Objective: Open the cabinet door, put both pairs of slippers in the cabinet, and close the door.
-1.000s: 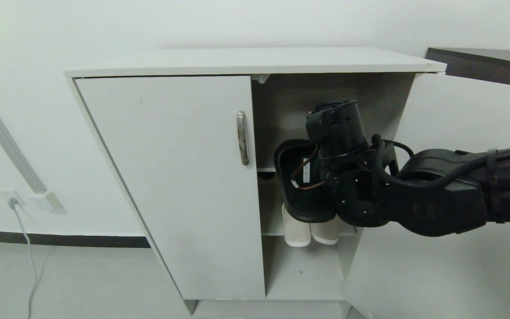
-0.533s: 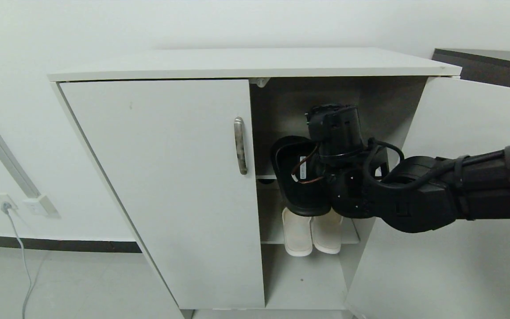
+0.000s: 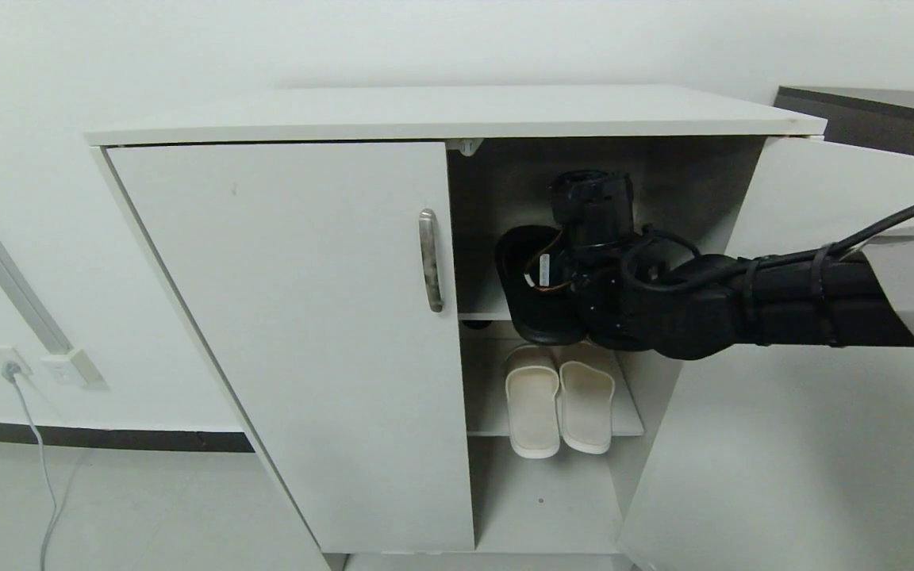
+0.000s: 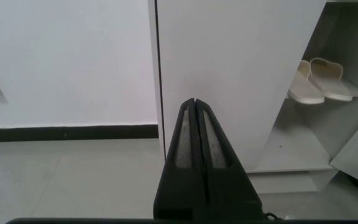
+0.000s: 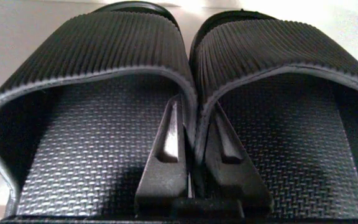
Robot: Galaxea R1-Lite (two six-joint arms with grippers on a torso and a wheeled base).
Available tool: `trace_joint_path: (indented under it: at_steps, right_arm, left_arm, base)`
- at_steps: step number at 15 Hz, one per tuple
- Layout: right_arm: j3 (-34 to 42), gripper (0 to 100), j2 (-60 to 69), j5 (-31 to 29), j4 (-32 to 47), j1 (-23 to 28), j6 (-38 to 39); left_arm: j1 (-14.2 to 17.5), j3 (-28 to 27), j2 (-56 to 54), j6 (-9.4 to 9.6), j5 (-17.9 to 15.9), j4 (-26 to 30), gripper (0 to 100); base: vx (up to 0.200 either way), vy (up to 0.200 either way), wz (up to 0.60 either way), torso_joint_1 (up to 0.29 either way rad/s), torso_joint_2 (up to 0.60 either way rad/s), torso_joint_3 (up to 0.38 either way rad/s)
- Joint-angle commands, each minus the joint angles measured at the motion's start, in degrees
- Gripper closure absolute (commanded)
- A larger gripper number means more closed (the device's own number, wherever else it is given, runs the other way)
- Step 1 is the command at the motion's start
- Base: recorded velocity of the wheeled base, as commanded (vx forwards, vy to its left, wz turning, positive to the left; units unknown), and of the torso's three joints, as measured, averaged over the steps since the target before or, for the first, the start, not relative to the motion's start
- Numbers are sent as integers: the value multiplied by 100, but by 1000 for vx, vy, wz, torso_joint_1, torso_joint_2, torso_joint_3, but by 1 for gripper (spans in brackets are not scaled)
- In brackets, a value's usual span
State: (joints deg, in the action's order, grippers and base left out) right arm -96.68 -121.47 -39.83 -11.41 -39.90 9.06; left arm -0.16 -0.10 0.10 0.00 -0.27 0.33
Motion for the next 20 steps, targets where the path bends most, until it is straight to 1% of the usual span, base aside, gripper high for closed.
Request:
trace_joint_path:
  at_steps: [1,4,7,13,20]
  right_arm:
    - [-527,100,-325,1,289,79,0]
    - [-1125,100,-606,1,517,167,0]
    - [-1353,100,-756,1,579,193,0]
    - [-1441,100,-896,1,579,307,35]
    - [-1432,100,-914,1,605,307,35]
  left_arm:
    - [-2,1,-1,0,-8,2,100]
    - [7,1,-1,0,0,2,100]
    - [-2,1,-1,0,0,-7,100]
    - [-2,1,-1,0,0,2,100]
    - [-2,1,-1,0,0,2,100]
  base:
    - [0,0,0,0,0,0]
    - [0,0,0,0,0,0]
    - [0,0,0,0,0,0]
    - [0,0,0,0,0,0]
    - [0,0,0,0,0,0]
